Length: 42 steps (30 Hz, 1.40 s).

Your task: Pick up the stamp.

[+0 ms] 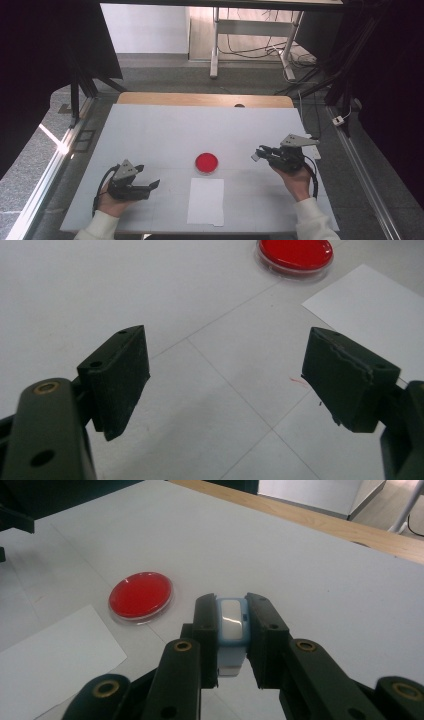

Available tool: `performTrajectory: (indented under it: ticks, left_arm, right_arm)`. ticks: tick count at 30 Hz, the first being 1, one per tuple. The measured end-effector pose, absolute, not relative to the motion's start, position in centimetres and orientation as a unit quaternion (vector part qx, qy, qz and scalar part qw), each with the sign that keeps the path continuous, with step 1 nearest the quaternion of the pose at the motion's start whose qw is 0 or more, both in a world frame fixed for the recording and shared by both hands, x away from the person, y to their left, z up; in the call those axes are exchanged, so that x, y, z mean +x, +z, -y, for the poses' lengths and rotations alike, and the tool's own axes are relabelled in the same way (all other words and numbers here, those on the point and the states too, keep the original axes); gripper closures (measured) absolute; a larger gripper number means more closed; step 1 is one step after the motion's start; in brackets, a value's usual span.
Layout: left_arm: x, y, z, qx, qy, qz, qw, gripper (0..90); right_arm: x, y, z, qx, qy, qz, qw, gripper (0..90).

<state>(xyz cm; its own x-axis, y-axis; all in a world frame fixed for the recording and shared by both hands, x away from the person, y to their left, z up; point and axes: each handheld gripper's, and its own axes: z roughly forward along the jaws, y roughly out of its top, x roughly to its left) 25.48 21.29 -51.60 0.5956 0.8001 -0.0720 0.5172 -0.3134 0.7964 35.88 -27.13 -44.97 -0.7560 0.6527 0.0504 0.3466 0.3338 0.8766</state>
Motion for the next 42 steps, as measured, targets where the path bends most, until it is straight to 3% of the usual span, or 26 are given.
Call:
performTrajectory:
  ticks: [42]
  left_arm:
    - [25.8, -51.8, -20.7, 0.797, 0.174, -0.415, 0.403, 19.0]
  right_arm:
    - [33.5, -45.2, 21.1, 0.26, 0.51, -0.813, 0.11, 75.1]
